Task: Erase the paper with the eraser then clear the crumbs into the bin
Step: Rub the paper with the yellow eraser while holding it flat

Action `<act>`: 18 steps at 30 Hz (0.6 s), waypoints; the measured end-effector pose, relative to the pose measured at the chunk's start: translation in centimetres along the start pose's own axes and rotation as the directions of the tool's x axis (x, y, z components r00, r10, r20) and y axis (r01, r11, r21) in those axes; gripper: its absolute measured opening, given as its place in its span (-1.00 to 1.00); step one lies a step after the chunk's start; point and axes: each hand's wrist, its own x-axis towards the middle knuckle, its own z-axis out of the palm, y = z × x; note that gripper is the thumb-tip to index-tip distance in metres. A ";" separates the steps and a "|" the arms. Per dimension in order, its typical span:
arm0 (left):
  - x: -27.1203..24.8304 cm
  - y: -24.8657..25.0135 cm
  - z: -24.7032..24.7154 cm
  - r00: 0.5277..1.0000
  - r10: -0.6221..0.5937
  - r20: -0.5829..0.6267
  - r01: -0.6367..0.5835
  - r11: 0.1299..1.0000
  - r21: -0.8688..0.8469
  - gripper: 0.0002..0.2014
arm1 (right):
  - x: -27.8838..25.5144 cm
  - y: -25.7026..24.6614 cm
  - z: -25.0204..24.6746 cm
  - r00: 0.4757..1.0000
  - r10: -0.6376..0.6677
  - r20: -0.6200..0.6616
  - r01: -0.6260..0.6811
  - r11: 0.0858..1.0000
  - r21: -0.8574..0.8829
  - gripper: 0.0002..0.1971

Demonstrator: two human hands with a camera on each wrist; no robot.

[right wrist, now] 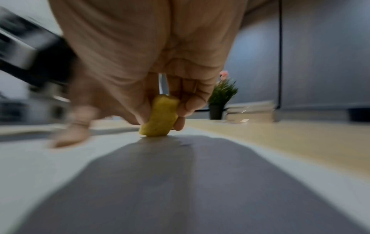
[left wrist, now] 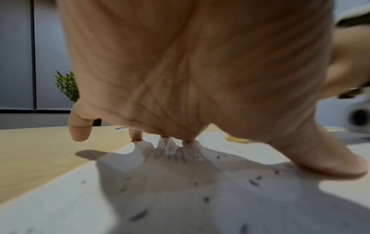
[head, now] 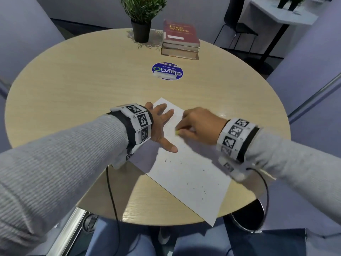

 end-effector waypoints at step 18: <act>0.4 -0.1 0.3 0.998 0.029 -0.047 -0.028 0.999 0.016 0.20 | 0.8 -2.0 0.7 0.999 -0.036 0.019 0.036 0.999 -0.014 -0.78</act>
